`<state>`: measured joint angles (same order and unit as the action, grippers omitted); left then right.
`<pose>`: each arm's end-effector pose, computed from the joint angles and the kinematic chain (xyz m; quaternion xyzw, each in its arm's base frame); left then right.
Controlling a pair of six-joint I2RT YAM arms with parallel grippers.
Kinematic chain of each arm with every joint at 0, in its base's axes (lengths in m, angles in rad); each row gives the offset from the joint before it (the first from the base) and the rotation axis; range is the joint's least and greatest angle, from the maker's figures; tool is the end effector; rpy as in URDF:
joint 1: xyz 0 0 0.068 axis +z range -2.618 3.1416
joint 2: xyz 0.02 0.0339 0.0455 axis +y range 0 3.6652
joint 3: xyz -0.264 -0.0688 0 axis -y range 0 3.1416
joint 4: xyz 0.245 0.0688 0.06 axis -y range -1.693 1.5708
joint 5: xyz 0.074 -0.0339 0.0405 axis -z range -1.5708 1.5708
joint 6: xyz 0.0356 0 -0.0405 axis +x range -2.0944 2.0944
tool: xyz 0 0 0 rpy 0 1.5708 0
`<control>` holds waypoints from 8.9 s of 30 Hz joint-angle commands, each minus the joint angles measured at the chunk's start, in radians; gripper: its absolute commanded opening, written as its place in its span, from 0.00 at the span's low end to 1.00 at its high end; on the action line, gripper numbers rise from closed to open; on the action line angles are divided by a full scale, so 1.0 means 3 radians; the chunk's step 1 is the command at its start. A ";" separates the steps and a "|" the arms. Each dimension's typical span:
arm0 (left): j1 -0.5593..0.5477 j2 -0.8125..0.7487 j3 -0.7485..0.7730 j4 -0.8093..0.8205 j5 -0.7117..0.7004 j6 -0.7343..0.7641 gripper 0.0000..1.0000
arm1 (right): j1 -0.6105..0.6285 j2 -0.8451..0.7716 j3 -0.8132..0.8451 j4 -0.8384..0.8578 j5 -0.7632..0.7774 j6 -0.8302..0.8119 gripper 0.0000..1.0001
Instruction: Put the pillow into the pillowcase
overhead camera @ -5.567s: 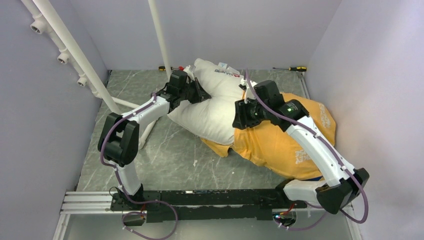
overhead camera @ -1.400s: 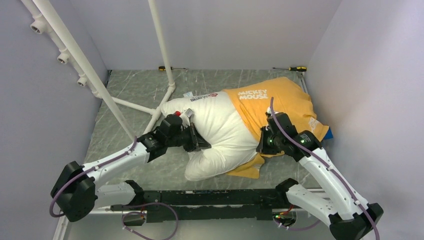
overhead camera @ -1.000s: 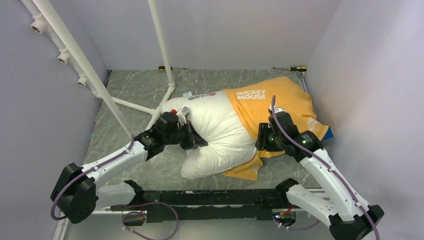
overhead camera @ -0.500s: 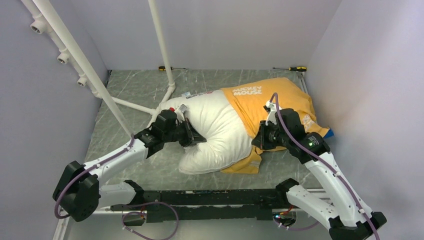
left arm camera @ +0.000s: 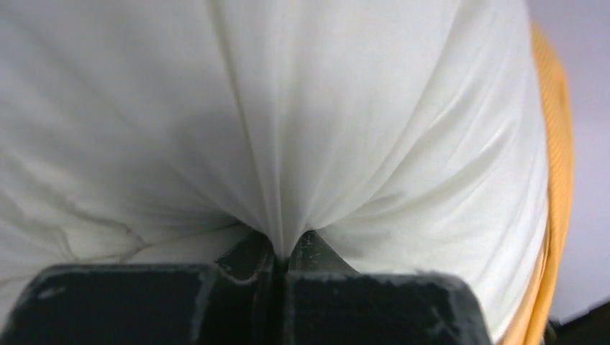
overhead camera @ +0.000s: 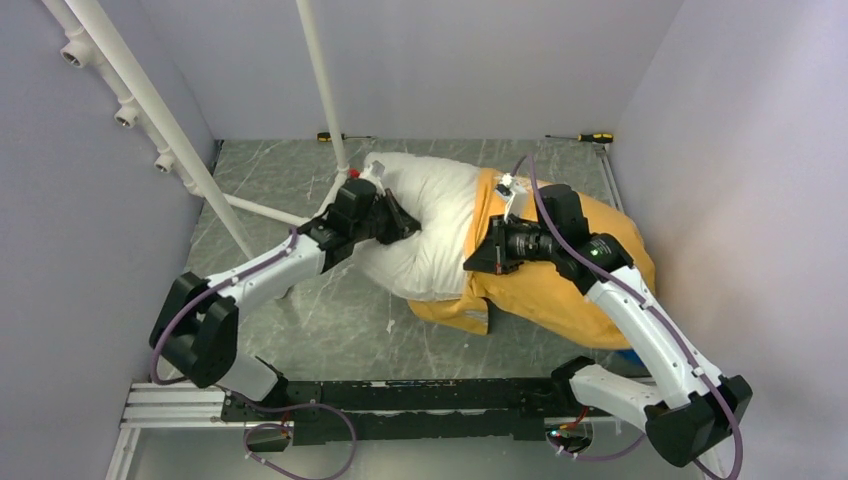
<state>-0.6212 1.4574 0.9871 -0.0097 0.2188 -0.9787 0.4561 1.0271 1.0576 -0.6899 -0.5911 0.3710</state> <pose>0.2656 -0.1996 0.2680 -0.0954 0.8463 -0.4349 0.2923 0.1783 0.1096 0.3434 -0.1646 0.8528 0.4087 0.2804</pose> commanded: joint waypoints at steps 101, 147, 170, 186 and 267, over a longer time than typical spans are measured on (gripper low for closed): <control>-0.1475 -0.0563 -0.0009 0.1907 -0.0902 0.2190 0.00 | -0.0046 0.2301 0.3326 0.1516 -0.1084 0.1203 0.00; -0.0796 0.0585 0.0133 0.3030 -0.1010 0.2287 0.00 | 0.0684 0.0385 0.1531 -0.1048 0.2211 0.0319 0.99; -0.0796 0.0475 0.0005 0.3050 -0.0766 0.2094 0.00 | 0.0565 0.0824 0.1491 -0.0366 0.2155 -0.0134 0.00; -0.1106 0.0919 0.0114 0.3493 -0.0956 0.2104 0.00 | 0.0456 0.1099 0.1882 0.2958 -0.1182 0.2105 0.00; -0.1324 0.0161 -0.0164 0.3234 -0.2058 0.2914 0.00 | -0.0703 0.1115 0.2048 0.0422 0.0079 0.1324 0.00</control>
<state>-0.9905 1.5463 0.8814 0.9581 -0.4194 -0.1719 0.0940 1.3846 1.6463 -0.6884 -0.4206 0.6411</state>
